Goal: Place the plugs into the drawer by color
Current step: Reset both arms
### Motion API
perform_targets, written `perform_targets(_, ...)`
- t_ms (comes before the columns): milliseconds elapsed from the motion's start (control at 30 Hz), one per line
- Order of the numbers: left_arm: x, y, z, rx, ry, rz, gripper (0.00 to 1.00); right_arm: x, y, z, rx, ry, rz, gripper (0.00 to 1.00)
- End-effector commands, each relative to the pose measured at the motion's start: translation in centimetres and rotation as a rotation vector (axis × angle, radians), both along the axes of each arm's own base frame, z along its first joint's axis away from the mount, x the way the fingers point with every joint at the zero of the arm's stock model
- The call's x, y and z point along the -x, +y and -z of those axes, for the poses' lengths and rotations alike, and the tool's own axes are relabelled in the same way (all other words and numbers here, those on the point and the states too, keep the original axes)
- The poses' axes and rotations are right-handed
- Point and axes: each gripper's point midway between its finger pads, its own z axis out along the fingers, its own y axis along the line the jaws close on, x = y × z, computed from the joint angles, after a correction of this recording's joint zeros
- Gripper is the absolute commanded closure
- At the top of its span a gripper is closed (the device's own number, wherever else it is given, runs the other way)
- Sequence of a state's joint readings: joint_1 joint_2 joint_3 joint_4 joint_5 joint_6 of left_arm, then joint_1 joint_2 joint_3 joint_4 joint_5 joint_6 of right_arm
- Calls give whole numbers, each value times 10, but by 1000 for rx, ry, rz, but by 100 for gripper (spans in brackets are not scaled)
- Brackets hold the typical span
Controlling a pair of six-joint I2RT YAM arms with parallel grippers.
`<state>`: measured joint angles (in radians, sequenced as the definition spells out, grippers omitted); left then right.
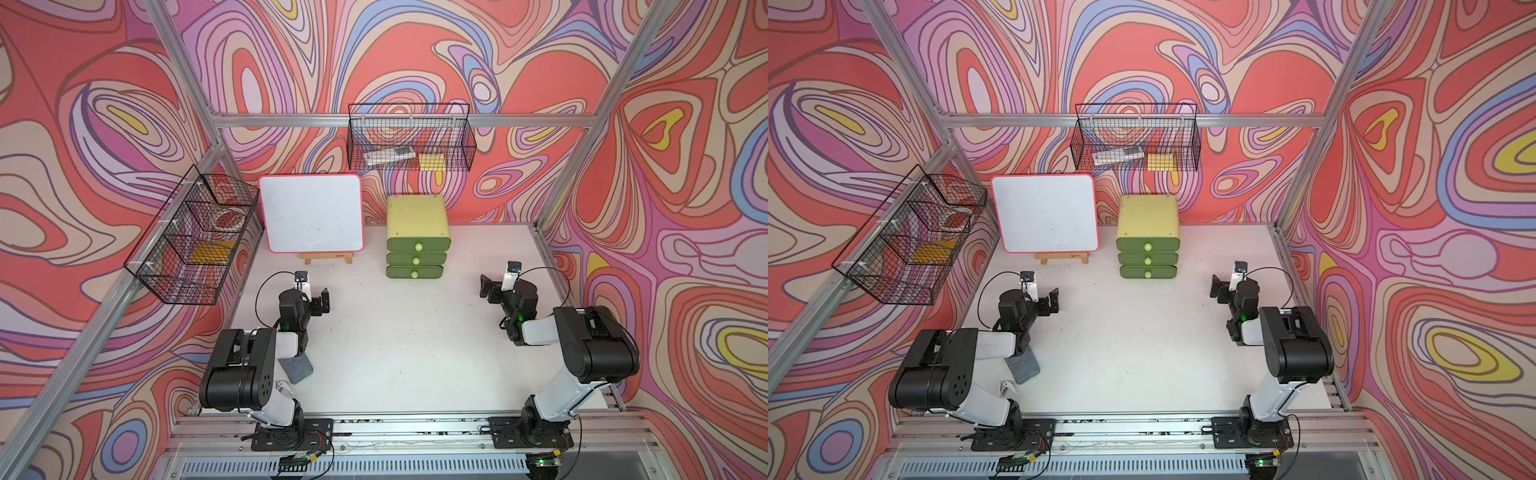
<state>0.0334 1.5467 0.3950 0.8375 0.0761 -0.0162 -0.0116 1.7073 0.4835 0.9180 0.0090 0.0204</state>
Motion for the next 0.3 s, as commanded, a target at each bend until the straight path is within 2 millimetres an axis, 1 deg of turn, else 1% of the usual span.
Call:
perform_targets(0, -2, -2, -5, 13, -18, 6, 1, -1, 1, -2, -9, -4, -5, 2)
perform_targets(167, -4, -2, -2, -1, -3, -1, 1, 0, 1, -3, -9, -11, -4, 2)
perform_targets(233, 1, -2, -6, -1, -22, 1, 1, 1, 1, -4, -6, -15, -4, 2)
perform_targets(267, 3, -7, -7, -1, -32, 28, 1, 1, 0, -4, -4, -16, -3, 2)
